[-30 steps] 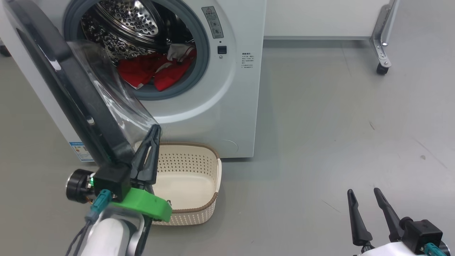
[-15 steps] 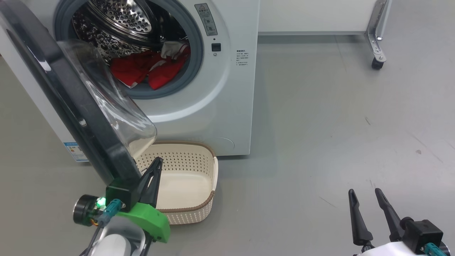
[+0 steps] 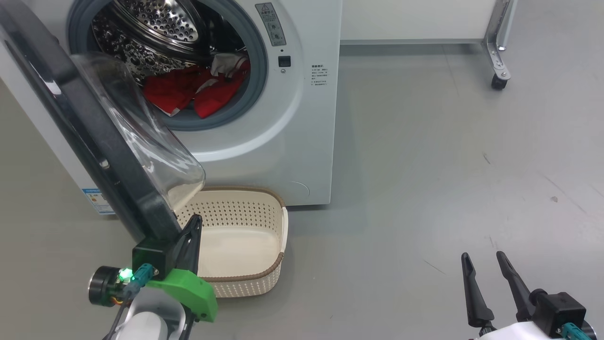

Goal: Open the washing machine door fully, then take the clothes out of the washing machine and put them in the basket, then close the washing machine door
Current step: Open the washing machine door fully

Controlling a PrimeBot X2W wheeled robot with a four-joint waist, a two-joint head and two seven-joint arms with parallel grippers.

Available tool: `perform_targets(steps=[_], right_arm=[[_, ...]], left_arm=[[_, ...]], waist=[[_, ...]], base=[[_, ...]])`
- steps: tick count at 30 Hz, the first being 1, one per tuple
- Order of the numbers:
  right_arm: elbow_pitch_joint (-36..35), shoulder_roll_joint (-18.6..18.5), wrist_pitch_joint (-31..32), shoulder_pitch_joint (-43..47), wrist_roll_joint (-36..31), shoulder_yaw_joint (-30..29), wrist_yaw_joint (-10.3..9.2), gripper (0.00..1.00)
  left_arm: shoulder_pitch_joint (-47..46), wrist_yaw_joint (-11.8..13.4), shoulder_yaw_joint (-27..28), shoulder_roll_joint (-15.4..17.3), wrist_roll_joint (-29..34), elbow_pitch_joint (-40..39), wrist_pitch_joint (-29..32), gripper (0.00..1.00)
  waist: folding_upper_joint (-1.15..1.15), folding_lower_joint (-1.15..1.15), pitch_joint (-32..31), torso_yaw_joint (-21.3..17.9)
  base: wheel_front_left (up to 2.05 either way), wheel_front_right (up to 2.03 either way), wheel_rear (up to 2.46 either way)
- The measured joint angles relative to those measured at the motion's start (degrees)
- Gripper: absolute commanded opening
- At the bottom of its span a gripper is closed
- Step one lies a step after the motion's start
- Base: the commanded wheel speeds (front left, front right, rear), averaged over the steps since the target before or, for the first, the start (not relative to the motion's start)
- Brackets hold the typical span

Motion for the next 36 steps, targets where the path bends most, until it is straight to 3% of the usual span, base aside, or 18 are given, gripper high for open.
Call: perform_targets(steps=[14, 36], right_arm=[[0.35, 0.35, 0.0, 0.09, 0.0, -1.25, 0.3, 1.0], [0.62, 1.38, 0.0, 0.34, -0.47, -1.62, 0.97, 1.0]], left_arm=[[-1.42, 0.0, -1.29, -0.56, -0.22, 2.46, -1.52, 0.0], [-1.62, 1.11, 0.71, -0.97, -1.41, 5.54, -4.03, 0.0]], waist=[[0.0, 0.0, -0.06, 2.61], [0.0, 0.0, -0.13, 12.99]], base=[[0.0, 0.0, 0.0], [0.0, 0.0, 0.0]])
